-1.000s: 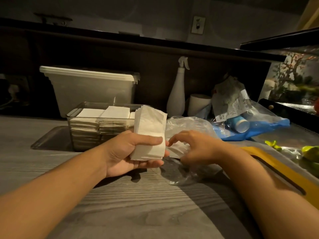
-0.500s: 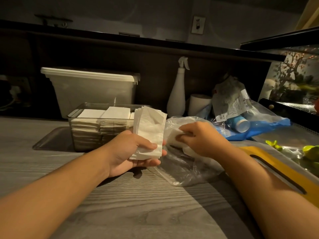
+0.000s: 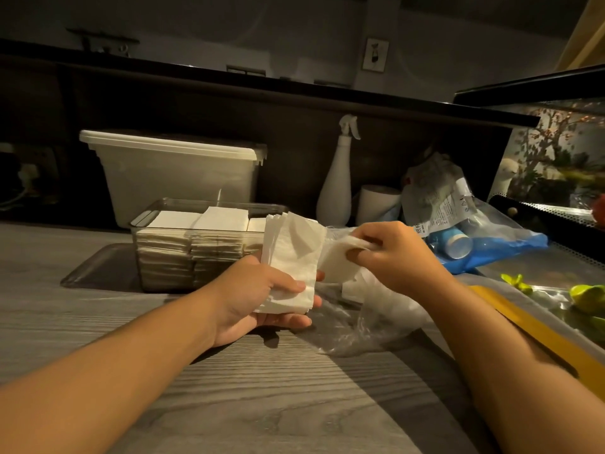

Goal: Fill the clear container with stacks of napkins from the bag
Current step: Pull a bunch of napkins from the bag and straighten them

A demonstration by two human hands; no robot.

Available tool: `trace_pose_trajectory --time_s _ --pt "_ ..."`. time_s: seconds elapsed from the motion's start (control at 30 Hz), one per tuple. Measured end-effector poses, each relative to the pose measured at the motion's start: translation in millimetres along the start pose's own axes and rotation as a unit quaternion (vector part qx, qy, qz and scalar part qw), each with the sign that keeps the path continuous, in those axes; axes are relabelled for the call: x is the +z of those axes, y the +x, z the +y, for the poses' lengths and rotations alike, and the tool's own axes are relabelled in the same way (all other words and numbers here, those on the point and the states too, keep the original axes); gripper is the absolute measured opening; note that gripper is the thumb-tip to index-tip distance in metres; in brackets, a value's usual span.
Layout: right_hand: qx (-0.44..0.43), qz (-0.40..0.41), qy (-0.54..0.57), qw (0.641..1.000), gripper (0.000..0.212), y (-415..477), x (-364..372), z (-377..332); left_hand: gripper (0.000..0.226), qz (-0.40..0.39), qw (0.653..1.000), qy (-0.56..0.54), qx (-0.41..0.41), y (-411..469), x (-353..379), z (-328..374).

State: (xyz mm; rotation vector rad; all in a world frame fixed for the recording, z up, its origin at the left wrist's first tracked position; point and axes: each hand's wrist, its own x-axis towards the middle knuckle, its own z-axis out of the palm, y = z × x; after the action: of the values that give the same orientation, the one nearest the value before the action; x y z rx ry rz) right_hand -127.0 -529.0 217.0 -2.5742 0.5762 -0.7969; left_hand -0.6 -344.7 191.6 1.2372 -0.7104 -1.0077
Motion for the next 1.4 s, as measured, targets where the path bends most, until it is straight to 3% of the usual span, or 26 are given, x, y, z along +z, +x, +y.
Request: trace_pose_trajectory --time_s 0.13,0.27,0.43,0.5,0.57,0.67,0.83,1.07,1.27,1.4 --pt "0.030 0.017 0.235 0.971 0.013 -1.4 -6.6 -11.5 0.038 -0.002 0.999 -0.038 -0.022 -1.3 -1.5 3.3" --pt "0.071 -0.013 0.378 0.923 0.009 -4.3 -8.7 -20.9 0.044 -0.002 0.995 -0.082 -0.051 -3.9 2.1 2.7" --pt "0.062 -0.148 0.504 0.849 0.009 -12.0 -17.1 -30.3 0.035 -0.006 0.994 -0.104 -0.045 -5.5 2.3 4.1" --pt "0.038 -0.193 0.514 0.835 0.012 -15.0 -16.8 -34.5 0.033 -0.011 0.994 -0.103 -0.042 -5.7 2.7 3.2" --pt "0.020 -0.166 0.480 0.861 0.009 -16.4 -8.2 -38.6 0.036 -0.012 0.995 -0.090 -0.033 -5.3 4.4 1.5" --pt "0.030 -0.059 0.419 0.905 0.008 -15.9 12.3 -44.4 0.043 -0.010 0.998 -0.057 -0.032 -4.2 8.2 0.2" --pt "0.038 0.019 0.392 0.919 0.010 -13.6 27.0 -43.7 0.066 -0.020 0.994 -0.096 -0.049 -3.0 9.0 1.3" --pt "0.017 0.058 0.365 0.929 0.012 -16.9 29.9 -46.6 0.068 -0.022 0.991 -0.118 -0.053 -4.6 8.8 2.8" --pt "0.011 0.086 0.384 0.919 0.014 -19.2 36.8 -47.5 0.045 -0.037 0.995 -0.087 -0.044 -10.7 11.6 3.3" --pt "0.031 0.075 0.338 0.937 0.017 -18.2 37.9 -45.0 0.045 -0.033 0.997 -0.053 -0.054 -8.2 6.3 2.5"
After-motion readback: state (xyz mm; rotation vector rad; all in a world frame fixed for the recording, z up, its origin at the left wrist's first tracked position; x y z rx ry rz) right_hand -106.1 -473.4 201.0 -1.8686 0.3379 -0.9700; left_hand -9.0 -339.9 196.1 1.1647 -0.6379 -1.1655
